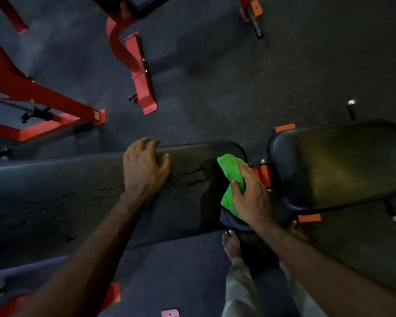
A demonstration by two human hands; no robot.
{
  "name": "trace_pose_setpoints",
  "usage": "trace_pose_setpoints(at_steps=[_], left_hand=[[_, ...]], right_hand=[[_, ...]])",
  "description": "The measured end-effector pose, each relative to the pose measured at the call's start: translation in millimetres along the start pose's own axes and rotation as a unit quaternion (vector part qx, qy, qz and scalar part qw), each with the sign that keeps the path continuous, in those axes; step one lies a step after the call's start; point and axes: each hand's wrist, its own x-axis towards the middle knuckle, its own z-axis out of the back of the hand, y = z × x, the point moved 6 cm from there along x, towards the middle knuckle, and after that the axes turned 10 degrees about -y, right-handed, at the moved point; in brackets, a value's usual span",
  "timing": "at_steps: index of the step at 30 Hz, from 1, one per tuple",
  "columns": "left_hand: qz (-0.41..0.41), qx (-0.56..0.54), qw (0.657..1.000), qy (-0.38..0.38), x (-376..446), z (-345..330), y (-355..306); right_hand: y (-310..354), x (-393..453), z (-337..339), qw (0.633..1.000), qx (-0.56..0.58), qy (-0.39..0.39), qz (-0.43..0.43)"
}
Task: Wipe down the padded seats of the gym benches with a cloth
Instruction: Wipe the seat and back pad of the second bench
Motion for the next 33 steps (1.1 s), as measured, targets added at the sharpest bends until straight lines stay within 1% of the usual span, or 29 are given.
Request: trace_pose_setpoints(at_steps=[2,3,5,7,9,10,11,12,14,15,16,17,18,19,20,21,22,23,24,25,26,27,28,29,30,31,32,33], left_hand=[[-0.003,0.022,0.999,0.038,11,-9,22],[-0.007,0.032,0.998,0.054,14,-16,29],[-0.015,0.049,0.996,0.072,13,-33,39],[-0.011,0.05,0.998,0.048,5,-47,42],[-0.002,0.037,0.999,0.007,-1,-52,42],[0.002,0.036,0.999,-0.006,-2,-50,40],[0.002,0.034,0.999,-0.017,-2,-49,37],[0.008,0.032,0.999,-0.024,-1,-51,36],[0.009,0.032,0.999,-0.021,1,-56,35],[0.012,0.035,0.999,-0.018,1,-58,39],[0.014,0.035,0.999,-0.017,-1,-58,40],[0.013,0.036,0.999,-0.017,-1,-58,41],[0.012,0.036,0.999,-0.019,-1,-58,41],[0.014,0.035,0.999,-0.019,-1,-58,41],[0.016,0.032,0.999,-0.019,1,-58,42],[0.015,0.032,0.999,-0.017,1,-58,42],[0.012,0.03,0.999,-0.013,2,-59,42],[0.009,0.028,1.0,-0.009,2,-61,42],[0.006,0.025,1.0,-0.006,2,-61,43],[0.006,0.025,1.0,-0.004,1,-61,43],[0.008,0.027,1.0,-0.003,1,-60,44],[0.009,0.029,1.0,-0.002,2,-61,43],[0.011,0.032,0.999,-0.002,1,-60,42],[0.013,0.033,0.999,0.001,1,-60,42],[0.015,0.031,0.999,0.002,1,-59,41],[0.016,0.028,0.999,0.004,2,-58,41],[0.016,0.025,1.0,0.006,2,-57,40],[0.015,0.025,1.0,0.01,2,-57,40]], right_hand=[[9,-6,-20,0.999,-0.006,-0.033,0.02],[16,-10,-30,0.999,-0.003,-0.037,0.038],[30,-21,-58,0.996,-0.017,-0.019,0.083],[38,-30,-80,0.988,-0.082,0.01,0.134],[37,-27,-94,0.969,-0.159,0.03,0.188],[33,-20,-93,0.962,-0.178,0.03,0.204],[29,-11,-88,0.961,-0.182,0.015,0.205],[25,-3,-86,0.965,-0.188,-0.006,0.182],[24,3,-93,0.984,-0.149,-0.061,0.078],[31,-4,-103,0.988,-0.125,-0.077,0.04],[41,-15,-112,0.991,-0.109,-0.075,0.033],[53,-27,-120,0.99,-0.107,-0.057,0.074],[62,-35,-123,0.984,-0.105,-0.02,0.145],[65,-32,-120,0.971,-0.102,0.014,0.216],[60,-17,-115,0.958,-0.102,0.03,0.268],[53,-1,-109,0.956,-0.105,0.019,0.275],[44,20,-103,0.968,-0.099,-0.017,0.232],[34,37,-98,0.985,-0.074,-0.07,0.139],[28,43,-97,0.991,-0.041,-0.124,0.025],[31,40,-104,0.988,-0.027,-0.148,-0.042],[43,32,-113,0.988,-0.041,-0.142,-0.032],[55,23,-121,0.991,-0.059,-0.109,0.042],[64,12,-124,0.986,-0.07,-0.054,0.144],[65,10,-121,0.971,-0.081,-0.001,0.226],[58,18,-113,0.957,-0.092,0.03,0.275],[49,30,-104,0.955,-0.1,0.027,0.278],[37,45,-97,0.968,-0.098,-0.005,0.23],[25,57,-91,0.985,-0.077,-0.058,0.142]])
